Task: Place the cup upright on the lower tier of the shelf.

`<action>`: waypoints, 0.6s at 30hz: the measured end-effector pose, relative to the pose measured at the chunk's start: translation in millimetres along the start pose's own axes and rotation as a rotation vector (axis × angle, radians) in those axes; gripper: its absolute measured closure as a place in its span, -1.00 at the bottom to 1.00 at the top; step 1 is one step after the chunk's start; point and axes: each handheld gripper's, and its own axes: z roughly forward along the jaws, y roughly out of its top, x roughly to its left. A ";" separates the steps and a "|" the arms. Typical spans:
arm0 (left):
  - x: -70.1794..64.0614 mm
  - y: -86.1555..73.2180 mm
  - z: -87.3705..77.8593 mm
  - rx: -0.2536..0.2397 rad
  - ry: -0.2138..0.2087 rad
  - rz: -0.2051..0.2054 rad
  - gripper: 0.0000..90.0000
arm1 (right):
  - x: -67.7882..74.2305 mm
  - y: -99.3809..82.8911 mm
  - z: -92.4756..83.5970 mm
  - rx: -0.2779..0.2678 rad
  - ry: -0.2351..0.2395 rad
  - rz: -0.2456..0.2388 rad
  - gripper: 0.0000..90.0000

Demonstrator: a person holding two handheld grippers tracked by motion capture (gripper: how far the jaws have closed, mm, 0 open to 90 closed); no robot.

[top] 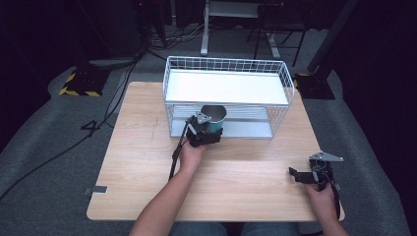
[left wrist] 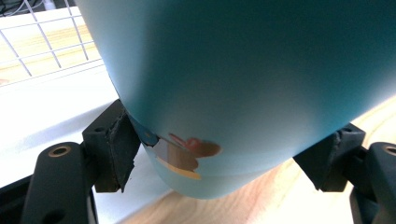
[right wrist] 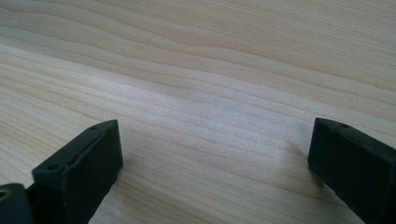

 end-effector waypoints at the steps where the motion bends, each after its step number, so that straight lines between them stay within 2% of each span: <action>1: 1.2 0.2 1.7 -0.003 0.001 0.001 -0.47 | 0.0 0.0 0.0 0.000 0.000 0.000 -0.93; 9: 6.7 1.1 16.5 -0.010 0.021 -0.009 -0.47 | 0.0 0.0 0.0 0.000 0.000 0.000 -0.93; 13: 8.3 -0.4 22.1 -0.025 0.022 -0.042 -0.47 | 0.0 0.0 0.0 0.000 0.000 0.000 -0.93; 18: 7.3 1.7 30.4 -0.050 0.019 -0.033 -0.47 | 0.0 0.0 0.0 0.000 0.000 0.000 -0.93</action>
